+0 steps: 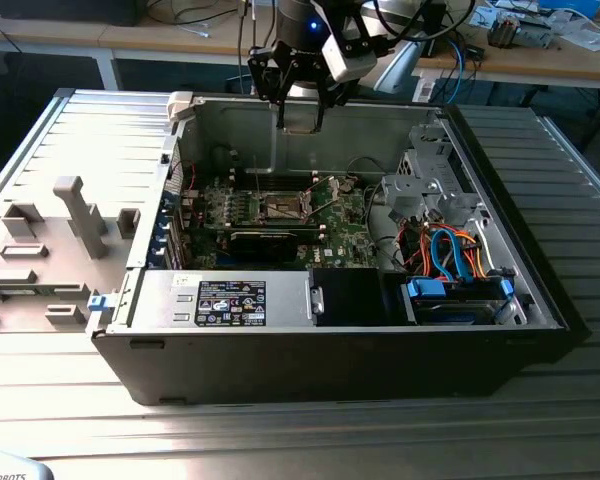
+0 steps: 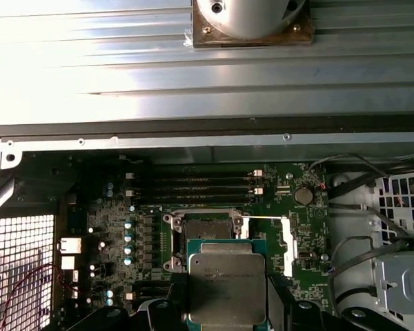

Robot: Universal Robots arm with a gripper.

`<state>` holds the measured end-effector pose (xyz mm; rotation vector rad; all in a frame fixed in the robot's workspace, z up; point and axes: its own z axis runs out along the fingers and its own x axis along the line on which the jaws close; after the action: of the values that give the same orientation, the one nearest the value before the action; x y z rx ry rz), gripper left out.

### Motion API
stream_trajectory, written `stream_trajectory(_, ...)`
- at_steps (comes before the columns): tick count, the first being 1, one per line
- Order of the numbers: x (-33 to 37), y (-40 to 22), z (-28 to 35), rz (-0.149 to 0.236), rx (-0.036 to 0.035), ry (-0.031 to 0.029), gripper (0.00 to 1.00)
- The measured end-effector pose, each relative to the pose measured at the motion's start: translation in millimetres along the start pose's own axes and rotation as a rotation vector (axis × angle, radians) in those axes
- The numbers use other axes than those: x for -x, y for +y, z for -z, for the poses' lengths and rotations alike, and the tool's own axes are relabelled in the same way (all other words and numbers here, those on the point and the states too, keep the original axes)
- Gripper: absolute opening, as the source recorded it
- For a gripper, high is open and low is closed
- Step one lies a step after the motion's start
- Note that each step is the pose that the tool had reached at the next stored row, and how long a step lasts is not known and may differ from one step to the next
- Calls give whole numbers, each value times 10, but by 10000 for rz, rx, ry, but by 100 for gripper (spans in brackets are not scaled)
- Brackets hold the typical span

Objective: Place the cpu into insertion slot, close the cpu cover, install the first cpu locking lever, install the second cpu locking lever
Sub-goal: 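Place the cpu into insertion slot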

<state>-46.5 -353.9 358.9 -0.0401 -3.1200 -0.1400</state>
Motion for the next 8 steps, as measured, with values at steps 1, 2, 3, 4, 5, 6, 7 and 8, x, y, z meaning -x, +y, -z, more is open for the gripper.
stream_trajectory(1,-2,0,-1,0,0,0,54)
stream_trajectory(2,-4,0,-3,1,1,0,54)
stream_trajectory(3,-5,0,-4,1,1,0,54)
stream_trajectory(4,-9,-1,-6,0,0,0,54)
stream_trajectory(5,-11,-1,-7,0,0,0,54)
stream_trajectory(6,-13,-1,-9,0,1,-1,54)
stream_trajectory(7,-16,-1,-10,0,1,0,54)
stream_trajectory(8,-19,-2,-12,1,0,0,54)
